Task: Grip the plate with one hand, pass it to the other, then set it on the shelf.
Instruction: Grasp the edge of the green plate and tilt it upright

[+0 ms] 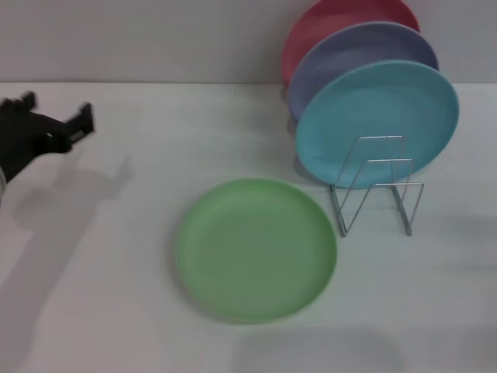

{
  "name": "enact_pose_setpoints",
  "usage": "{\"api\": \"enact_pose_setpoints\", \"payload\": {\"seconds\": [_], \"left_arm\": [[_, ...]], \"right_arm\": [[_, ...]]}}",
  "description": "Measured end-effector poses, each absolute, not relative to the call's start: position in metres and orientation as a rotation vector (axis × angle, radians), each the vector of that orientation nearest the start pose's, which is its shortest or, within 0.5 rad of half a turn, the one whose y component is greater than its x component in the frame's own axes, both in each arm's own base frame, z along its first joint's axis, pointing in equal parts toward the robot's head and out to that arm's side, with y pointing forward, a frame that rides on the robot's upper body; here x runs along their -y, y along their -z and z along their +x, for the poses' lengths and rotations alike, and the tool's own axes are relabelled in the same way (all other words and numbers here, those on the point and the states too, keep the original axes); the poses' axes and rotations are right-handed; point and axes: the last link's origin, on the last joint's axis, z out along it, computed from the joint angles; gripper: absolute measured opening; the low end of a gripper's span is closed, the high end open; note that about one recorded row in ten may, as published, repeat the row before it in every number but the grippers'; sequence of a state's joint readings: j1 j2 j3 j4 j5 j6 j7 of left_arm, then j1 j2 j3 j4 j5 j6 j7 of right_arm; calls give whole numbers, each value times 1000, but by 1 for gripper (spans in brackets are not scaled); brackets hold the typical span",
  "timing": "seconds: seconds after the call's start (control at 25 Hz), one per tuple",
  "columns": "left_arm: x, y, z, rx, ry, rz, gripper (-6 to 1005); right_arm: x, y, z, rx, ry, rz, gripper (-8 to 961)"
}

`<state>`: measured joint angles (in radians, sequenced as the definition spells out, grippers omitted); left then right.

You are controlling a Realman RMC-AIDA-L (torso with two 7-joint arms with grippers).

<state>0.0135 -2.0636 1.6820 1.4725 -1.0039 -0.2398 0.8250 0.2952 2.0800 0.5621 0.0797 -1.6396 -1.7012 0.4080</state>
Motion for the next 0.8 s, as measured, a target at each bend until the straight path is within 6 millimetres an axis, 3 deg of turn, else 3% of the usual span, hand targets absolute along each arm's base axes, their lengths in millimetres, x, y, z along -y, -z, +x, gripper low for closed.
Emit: {"api": "enact_pose_setpoints", "payload": {"seconds": [0.32, 0.56, 0.8], "left_arm": [[-338, -49, -231, 1066, 291, -2100, 806], [-330, -37, -215, 1300, 89, -2221, 788], [-324, -26, -203, 1413, 62, -2235, 774]], "right_arm": [[-262, -74, 354, -435, -1055, -1039, 579], [-271, -79, 349, -407, -1057, -1056, 580], [-276, -83, 348, -384, -1045, -1065, 580]]}}
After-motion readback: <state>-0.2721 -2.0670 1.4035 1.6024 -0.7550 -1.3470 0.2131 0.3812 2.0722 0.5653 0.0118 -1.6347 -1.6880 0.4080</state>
